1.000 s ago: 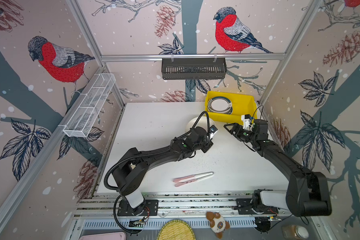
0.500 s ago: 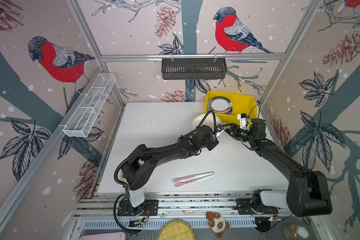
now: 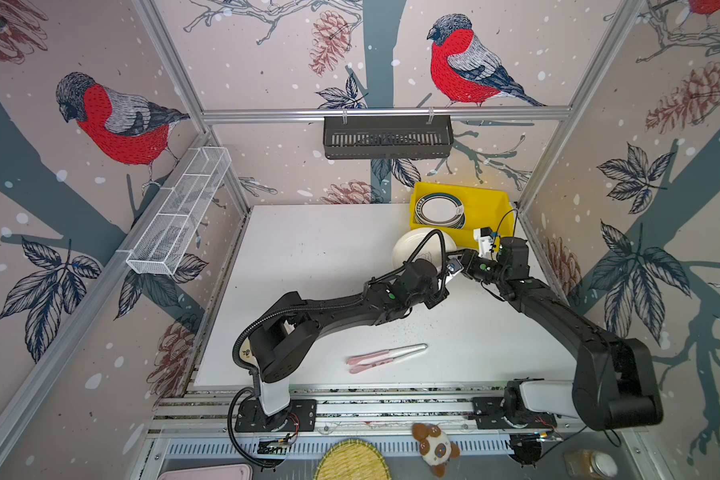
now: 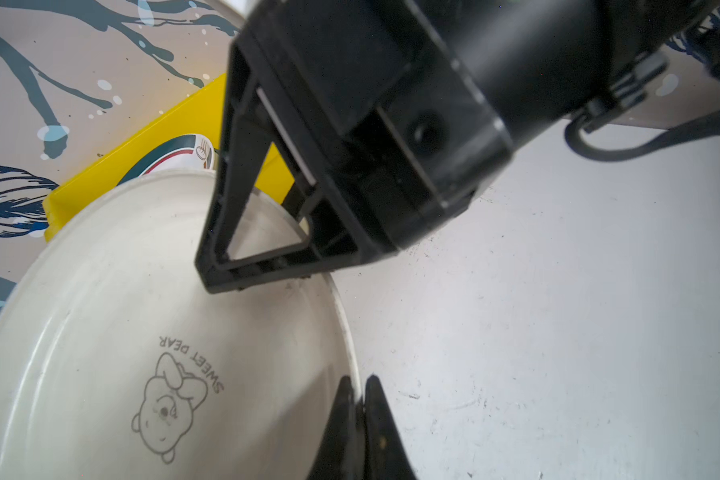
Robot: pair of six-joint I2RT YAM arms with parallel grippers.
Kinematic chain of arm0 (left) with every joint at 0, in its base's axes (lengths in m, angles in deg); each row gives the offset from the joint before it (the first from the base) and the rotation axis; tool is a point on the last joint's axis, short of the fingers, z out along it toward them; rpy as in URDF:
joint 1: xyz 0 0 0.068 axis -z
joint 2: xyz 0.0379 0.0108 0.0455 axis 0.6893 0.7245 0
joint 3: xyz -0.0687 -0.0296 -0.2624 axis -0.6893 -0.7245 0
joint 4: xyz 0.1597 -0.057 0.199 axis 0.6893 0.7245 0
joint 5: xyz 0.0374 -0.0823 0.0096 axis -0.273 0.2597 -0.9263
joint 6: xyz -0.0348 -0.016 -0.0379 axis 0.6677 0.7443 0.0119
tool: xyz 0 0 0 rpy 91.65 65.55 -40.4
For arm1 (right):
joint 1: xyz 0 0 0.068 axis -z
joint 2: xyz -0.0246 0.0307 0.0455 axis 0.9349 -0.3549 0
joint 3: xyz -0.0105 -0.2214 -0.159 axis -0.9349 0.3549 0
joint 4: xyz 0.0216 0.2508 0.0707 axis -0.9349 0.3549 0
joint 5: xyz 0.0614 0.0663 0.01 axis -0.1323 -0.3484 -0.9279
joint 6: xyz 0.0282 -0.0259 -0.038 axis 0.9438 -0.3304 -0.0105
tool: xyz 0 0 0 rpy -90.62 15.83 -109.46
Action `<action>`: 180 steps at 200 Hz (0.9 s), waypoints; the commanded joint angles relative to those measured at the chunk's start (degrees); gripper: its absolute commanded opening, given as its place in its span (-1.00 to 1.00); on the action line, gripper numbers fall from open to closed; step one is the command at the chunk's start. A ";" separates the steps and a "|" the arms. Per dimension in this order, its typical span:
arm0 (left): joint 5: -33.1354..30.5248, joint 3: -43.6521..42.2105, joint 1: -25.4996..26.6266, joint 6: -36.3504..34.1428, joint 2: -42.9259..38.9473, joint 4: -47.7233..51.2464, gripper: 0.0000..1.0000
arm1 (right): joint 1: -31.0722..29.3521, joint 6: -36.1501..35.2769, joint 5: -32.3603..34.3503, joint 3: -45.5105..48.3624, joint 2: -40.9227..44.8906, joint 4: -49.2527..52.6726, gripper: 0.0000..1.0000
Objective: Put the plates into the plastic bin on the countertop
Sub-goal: 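Lift the SWEET BEAR plate with the left gripper toward the right gripper, then grasp the SWEET BEAR plate's edge with the right gripper, open the left gripper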
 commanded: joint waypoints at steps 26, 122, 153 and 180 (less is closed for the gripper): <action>-3.32 -1.32 0.08 -1.18 0.06 -7.69 -1.00 | 0.11 -0.03 1.34 -0.35 -1.01 -1.09 -0.79; -6.44 -2.15 0.08 0.64 -0.01 -9.23 0.25 | 1.25 1.37 0.77 0.18 -2.35 -1.93 -1.00; -8.01 -4.26 0.08 1.04 -1.21 -11.96 0.96 | 1.82 1.59 1.13 0.60 -2.39 -2.39 -1.00; -9.87 -5.01 0.08 1.01 -1.89 -11.88 0.96 | 2.08 0.96 3.03 0.22 -2.36 -1.79 -1.00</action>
